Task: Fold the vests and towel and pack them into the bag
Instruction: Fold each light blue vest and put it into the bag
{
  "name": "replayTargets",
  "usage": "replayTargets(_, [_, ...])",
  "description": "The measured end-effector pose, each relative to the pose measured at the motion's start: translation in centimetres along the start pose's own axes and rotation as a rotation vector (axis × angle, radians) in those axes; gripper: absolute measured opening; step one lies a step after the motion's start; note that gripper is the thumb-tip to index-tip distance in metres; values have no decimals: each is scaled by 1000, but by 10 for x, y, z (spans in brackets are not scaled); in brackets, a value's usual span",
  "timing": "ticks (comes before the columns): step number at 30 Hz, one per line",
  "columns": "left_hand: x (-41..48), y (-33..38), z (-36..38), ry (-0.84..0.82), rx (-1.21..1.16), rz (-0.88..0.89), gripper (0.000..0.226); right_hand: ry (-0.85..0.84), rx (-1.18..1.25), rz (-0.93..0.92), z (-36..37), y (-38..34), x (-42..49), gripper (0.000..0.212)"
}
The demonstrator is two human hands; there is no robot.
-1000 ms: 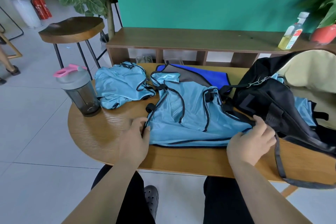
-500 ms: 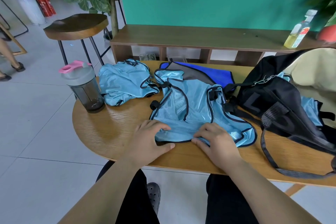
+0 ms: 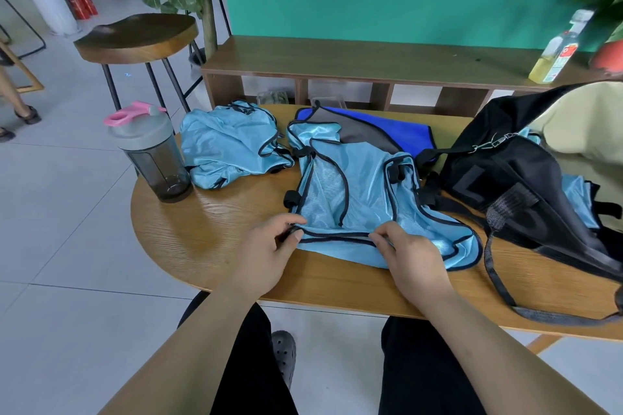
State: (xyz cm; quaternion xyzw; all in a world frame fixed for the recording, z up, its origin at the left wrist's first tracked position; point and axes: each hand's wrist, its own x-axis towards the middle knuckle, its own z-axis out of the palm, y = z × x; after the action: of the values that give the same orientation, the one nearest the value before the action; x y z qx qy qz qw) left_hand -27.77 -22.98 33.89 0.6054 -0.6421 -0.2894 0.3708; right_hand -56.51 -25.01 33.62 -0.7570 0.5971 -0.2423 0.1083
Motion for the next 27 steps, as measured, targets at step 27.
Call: replayTargets(27, [1,-2,-4,333,-163,-112,8,249,-124,-92,7,7,-4,29])
